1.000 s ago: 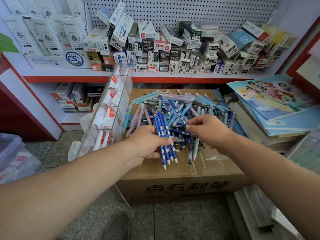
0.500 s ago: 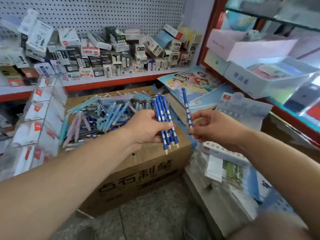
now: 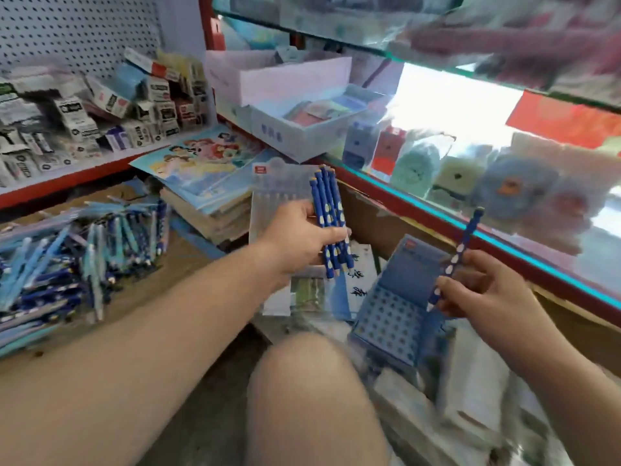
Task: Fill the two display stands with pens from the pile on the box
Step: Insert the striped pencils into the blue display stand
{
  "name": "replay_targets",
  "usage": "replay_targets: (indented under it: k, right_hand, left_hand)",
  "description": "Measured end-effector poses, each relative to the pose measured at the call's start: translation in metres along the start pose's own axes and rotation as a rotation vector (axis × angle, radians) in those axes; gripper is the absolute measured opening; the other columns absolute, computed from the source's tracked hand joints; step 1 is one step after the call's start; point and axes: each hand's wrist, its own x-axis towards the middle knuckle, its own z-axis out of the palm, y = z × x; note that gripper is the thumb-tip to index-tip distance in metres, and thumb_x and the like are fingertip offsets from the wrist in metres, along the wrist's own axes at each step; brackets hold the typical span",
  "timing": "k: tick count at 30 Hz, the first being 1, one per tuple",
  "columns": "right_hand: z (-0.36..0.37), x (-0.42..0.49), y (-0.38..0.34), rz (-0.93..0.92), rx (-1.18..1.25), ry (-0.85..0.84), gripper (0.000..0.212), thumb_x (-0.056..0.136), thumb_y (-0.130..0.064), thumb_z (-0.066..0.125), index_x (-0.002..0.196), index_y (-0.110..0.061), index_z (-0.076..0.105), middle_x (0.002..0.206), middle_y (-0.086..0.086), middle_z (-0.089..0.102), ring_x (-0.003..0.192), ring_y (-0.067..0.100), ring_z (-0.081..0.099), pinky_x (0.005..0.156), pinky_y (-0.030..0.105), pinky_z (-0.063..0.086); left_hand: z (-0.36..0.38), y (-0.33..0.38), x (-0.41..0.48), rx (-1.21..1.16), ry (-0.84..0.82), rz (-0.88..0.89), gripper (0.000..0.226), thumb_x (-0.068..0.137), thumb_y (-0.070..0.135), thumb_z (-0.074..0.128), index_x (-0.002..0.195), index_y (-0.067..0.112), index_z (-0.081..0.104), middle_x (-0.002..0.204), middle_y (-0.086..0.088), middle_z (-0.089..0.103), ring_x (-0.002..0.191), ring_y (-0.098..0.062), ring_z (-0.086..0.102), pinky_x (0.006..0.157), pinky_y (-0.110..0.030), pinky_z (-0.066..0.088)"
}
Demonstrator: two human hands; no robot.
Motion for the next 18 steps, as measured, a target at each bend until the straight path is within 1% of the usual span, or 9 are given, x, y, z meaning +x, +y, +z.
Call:
replay_targets:
  k: [1, 3, 5, 8, 10, 12, 14, 16, 18]
  right_hand:
    - [-0.003, -0.004, 0.006, 0.012, 0.009, 0.022, 0.020, 0.095, 0.002, 0.064, 0.099, -0.017, 0.064, 0.076, 0.010, 0.074, 0.060, 0.018, 0.068, 0.056, 0.022, 0.057]
    - [-0.004, -0.009, 0.017, 0.026, 0.007, 0.060, 0.019, 0.097, -0.001, 0.063, 0.101, -0.020, 0.065, 0.081, 0.012, 0.073, 0.067, 0.025, 0.071, 0.056, 0.023, 0.056]
    - [0.000, -0.010, 0.024, 0.040, -0.028, 0.101, 0.010, 0.101, -0.013, 0.061, 0.100, -0.022, 0.065, 0.087, 0.010, 0.074, 0.073, 0.020, 0.072, 0.060, 0.026, 0.059]
    - [0.008, -0.007, 0.034, 0.030, -0.109, 0.158, 0.003, 0.100, -0.024, 0.062, 0.098, -0.025, 0.064, 0.088, 0.001, 0.073, 0.075, 0.015, 0.071, 0.076, 0.044, 0.062]
    - [0.015, -0.004, 0.037, 0.011, -0.141, 0.185, 0.009, 0.099, -0.023, 0.064, 0.100, -0.031, 0.059, 0.089, -0.002, 0.071, 0.080, 0.015, 0.070, 0.080, 0.048, 0.061]
    - [0.024, -0.001, 0.042, 0.006, -0.151, 0.179, 0.018, 0.099, -0.022, 0.064, 0.103, -0.036, 0.053, 0.093, -0.007, 0.069, 0.085, 0.013, 0.069, 0.079, 0.045, 0.060]
    - [0.036, 0.003, 0.047, 0.034, -0.160, 0.157, 0.015, 0.101, -0.027, 0.060, 0.107, -0.037, 0.052, 0.097, -0.011, 0.069, 0.089, 0.011, 0.069, 0.079, 0.042, 0.061]
    - [0.049, 0.008, 0.054, 0.044, -0.197, 0.154, 0.004, 0.104, -0.030, 0.054, 0.107, -0.034, 0.054, 0.099, -0.009, 0.069, 0.090, 0.010, 0.068, 0.074, 0.036, 0.059]
    - [0.060, 0.013, 0.061, 0.018, -0.247, 0.161, 0.006, 0.105, -0.029, 0.053, 0.107, -0.028, 0.059, 0.105, -0.004, 0.067, 0.094, 0.011, 0.065, 0.073, 0.027, 0.052]
  left_hand:
    - [0.013, -0.001, 0.000, 0.018, -0.015, -0.006, 0.016, 0.089, -0.002, 0.073, 0.091, 0.011, 0.064, 0.110, -0.024, 0.073, 0.094, -0.036, 0.074, 0.084, -0.053, 0.062]
    - [0.037, -0.007, 0.001, 0.032, -0.039, -0.042, 0.018, 0.090, -0.004, 0.072, 0.089, 0.012, 0.062, 0.109, -0.026, 0.071, 0.095, -0.039, 0.073, 0.085, -0.058, 0.060]
    - [0.054, -0.015, 0.004, 0.039, -0.032, -0.087, 0.020, 0.089, -0.004, 0.072, 0.088, 0.013, 0.062, 0.107, -0.024, 0.071, 0.097, -0.040, 0.072, 0.085, -0.061, 0.059]
    - [0.065, -0.027, 0.016, 0.043, 0.043, -0.148, 0.026, 0.088, -0.005, 0.073, 0.085, 0.017, 0.060, 0.107, -0.020, 0.071, 0.100, -0.038, 0.072, 0.088, -0.062, 0.058]
    - [0.065, -0.032, 0.025, 0.059, 0.107, -0.160, 0.028, 0.087, -0.005, 0.075, 0.083, 0.019, 0.061, 0.107, -0.020, 0.072, 0.099, -0.038, 0.072, 0.088, -0.060, 0.058]
    - [0.062, -0.036, 0.031, 0.072, 0.134, -0.167, 0.027, 0.086, -0.004, 0.075, 0.085, 0.019, 0.062, 0.104, -0.018, 0.073, 0.096, -0.036, 0.072, 0.087, -0.058, 0.059]
    - [0.059, -0.040, 0.036, 0.096, 0.134, -0.161, 0.027, 0.087, -0.002, 0.075, 0.086, 0.022, 0.062, 0.101, -0.012, 0.072, 0.095, -0.033, 0.072, 0.088, -0.055, 0.060]
    - [0.055, -0.045, 0.039, 0.104, 0.124, -0.137, 0.025, 0.087, 0.000, 0.076, 0.087, 0.022, 0.064, 0.100, -0.010, 0.073, 0.096, -0.032, 0.072, 0.089, -0.053, 0.060]
    - [0.050, -0.050, 0.042, 0.109, 0.107, -0.129, 0.023, 0.087, 0.002, 0.077, 0.090, 0.021, 0.065, 0.102, -0.012, 0.073, 0.096, -0.032, 0.072, 0.089, -0.053, 0.060]
